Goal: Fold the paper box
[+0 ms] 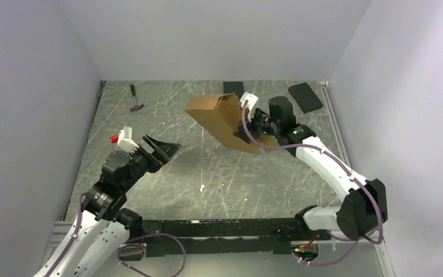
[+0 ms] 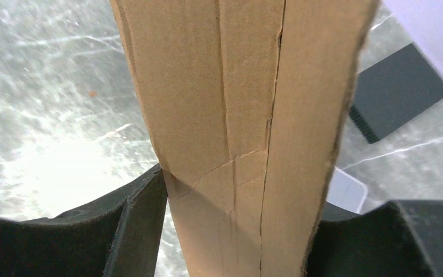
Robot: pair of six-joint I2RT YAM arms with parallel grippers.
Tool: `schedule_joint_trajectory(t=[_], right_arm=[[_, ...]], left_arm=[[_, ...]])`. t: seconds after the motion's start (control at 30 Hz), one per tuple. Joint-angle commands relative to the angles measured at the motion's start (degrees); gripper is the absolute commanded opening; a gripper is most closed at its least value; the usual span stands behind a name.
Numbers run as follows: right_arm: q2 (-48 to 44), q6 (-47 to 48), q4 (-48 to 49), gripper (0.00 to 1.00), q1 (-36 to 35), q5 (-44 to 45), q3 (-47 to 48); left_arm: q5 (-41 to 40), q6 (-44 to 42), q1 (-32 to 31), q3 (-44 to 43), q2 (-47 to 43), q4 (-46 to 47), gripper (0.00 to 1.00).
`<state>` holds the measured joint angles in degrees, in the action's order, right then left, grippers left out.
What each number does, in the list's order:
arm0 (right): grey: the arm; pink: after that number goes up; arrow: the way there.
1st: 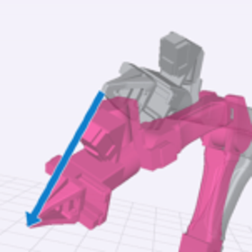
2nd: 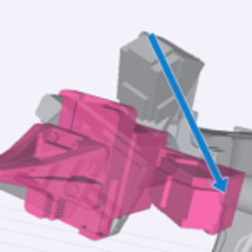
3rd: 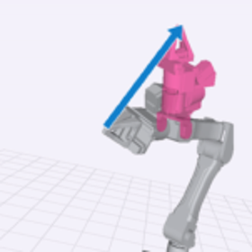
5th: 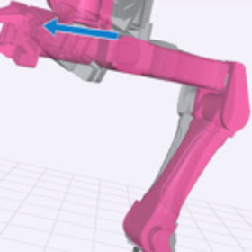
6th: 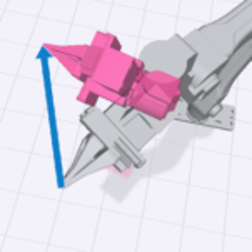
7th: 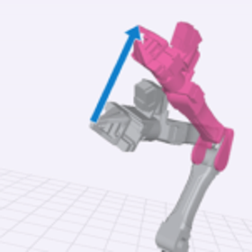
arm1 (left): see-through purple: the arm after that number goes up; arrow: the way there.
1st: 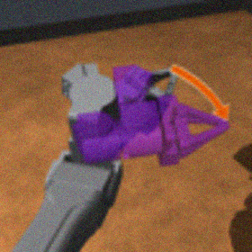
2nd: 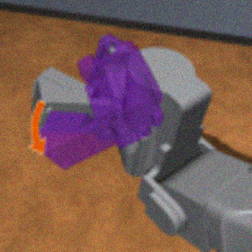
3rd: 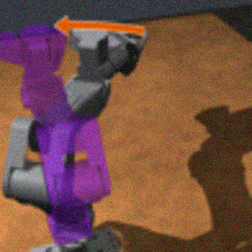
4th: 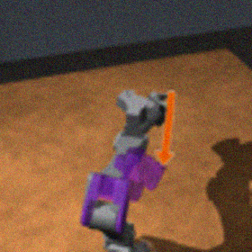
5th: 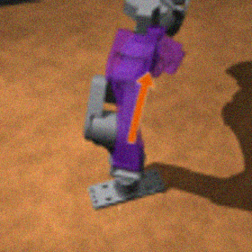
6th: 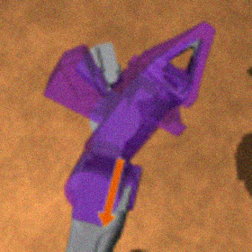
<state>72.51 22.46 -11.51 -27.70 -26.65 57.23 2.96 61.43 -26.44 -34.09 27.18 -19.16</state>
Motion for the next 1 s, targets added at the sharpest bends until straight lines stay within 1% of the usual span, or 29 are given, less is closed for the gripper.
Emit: schedule_joint_trajectory(t=[0.0,0.13,0.2,0.33,0.43,0.57,0.7,0.87,0.97], right_arm=[[2.80,-12.24,0.38,0.45,4.24,-10.90,6.97],[6.31,-20.71,1.68,0.45,7.32,-17.27,7.42],[8.32,-26.87,3.75,0.45,9.05,-21.10,6.92],[11.97,-40.77,12.51,0.45,11.39,-27.93,4.22],[13.57,-48.03,17.73,0.45,12.92,-31.17,2.61],[15.61,-56.27,24.65,0.45,14.43,-33.35,-0.62],[18.14,-62.96,31.22,0.45,14.69,-33.72,-4.38],[22.50,-69.60,38.62,0.46,14.66,-32.73,-8.21],[25.94,-71.63,42.01,0.46,14.56,-32.44,-9.21]], left_arm=[[-1.75,-3.28,0.25,-0.70,-1.04,-1.64,0.99],[-2.09,-3.83,0.24,0.01,-1.79,-2.22,0.99],[-2.26,-4.18,0.24,0.15,-2.10,-2.58,1.00],[-1.98,-4.86,0.25,0.55,-2.22,-2.69,1.00],[-1.67,-5.25,0.29,0.89,-2.17,-2.32,1.00],[-1.76,-5.19,0.24,1.87,-1.98,-1.66,0.99],[-0.87,-4.76,0.27,3.21,-0.89,0.54,1.00],[1.51,-5.22,0.25,4.20,2.68,3.67,1.00],[1.59,-7.22,0.24,3.27,5.78,3.30,0.99]])
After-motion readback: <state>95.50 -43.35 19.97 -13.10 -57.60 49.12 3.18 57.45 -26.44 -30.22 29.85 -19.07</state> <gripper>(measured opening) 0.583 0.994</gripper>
